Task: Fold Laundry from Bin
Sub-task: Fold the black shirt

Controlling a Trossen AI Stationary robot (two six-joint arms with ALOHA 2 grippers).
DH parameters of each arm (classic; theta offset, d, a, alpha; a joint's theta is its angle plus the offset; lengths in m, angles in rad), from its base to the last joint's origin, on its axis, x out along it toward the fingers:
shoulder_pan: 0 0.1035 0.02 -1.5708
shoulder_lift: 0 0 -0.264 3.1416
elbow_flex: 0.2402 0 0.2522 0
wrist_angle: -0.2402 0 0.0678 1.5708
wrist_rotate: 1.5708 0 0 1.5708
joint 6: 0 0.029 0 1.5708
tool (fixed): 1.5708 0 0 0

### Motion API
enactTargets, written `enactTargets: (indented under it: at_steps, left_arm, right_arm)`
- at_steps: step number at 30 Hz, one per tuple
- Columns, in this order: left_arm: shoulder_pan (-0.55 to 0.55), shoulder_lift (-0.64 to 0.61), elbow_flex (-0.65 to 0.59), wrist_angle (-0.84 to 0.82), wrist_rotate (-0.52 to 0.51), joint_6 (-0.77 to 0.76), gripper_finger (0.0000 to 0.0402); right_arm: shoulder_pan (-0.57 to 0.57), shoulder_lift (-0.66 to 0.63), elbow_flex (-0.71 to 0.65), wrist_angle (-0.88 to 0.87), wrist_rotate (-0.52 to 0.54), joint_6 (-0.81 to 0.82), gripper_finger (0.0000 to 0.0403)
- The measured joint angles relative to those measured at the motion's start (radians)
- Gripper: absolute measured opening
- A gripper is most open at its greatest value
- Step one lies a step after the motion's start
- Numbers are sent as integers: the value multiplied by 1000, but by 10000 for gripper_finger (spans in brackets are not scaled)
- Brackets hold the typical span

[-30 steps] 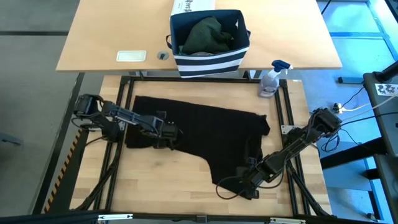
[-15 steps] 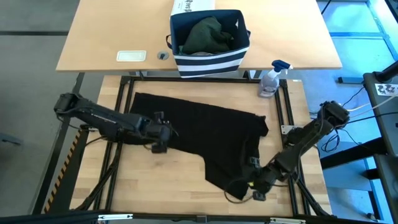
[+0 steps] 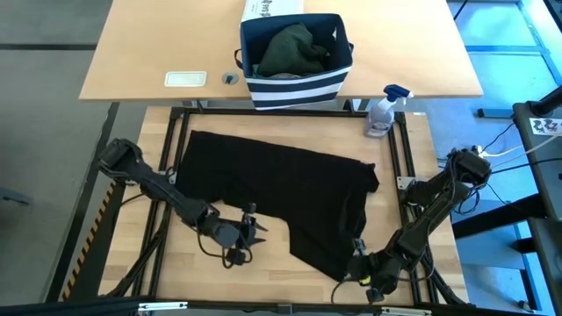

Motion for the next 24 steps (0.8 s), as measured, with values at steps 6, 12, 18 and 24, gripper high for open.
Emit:
enactTargets:
  at_steps: [6,12,18,24]
  left_arm:
    - [4,69,0,87,-6,-3,137]
    - [26,70,0,90,-6,-47,137]
    - [42,70,0,94,-6,-55,137]
    - [51,70,0,94,-7,-66,136]
  right_arm:
    - [-1,33,0,51,-57,-49,99]
    - [-2,33,1,107,-145,-21,150]
    - [-2,33,1,21,-87,-41,271]
    - [-2,106,1,-80,15,-121,344]
